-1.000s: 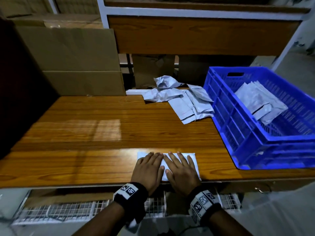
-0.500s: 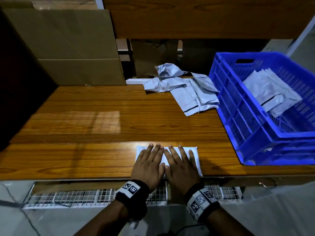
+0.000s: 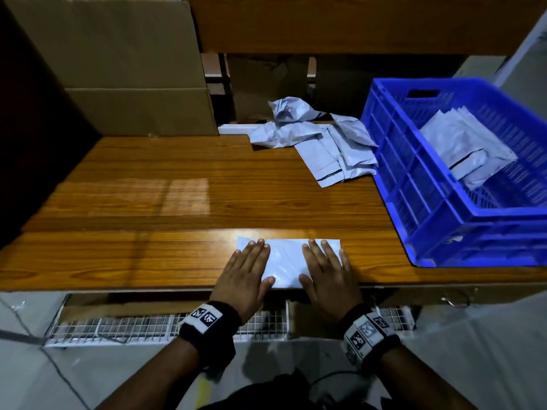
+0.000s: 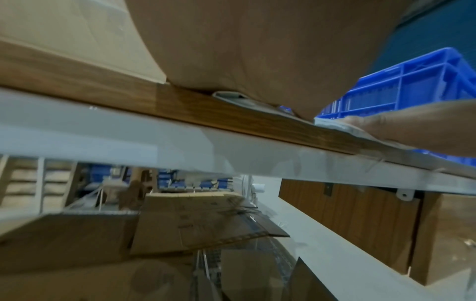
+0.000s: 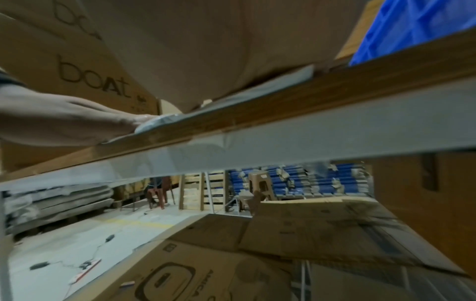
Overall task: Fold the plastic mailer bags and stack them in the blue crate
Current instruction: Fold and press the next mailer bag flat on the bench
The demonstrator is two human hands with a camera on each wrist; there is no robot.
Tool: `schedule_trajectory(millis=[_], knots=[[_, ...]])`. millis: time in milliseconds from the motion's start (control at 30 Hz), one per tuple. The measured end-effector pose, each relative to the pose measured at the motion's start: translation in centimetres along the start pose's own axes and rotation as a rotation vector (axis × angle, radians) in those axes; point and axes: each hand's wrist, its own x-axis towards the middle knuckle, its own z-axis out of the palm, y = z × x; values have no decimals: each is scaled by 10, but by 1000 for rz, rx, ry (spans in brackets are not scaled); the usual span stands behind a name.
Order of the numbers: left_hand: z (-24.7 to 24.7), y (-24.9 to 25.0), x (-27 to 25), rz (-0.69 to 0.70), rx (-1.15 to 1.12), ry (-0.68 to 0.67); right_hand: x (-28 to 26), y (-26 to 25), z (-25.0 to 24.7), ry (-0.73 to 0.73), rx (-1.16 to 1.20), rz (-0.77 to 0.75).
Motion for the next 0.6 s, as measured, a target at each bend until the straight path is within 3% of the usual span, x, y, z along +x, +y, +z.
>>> schedule_trajectory(millis=[600], knots=[[-1, -16, 5, 49, 12, 47, 2, 26, -12, -93, 63, 48]])
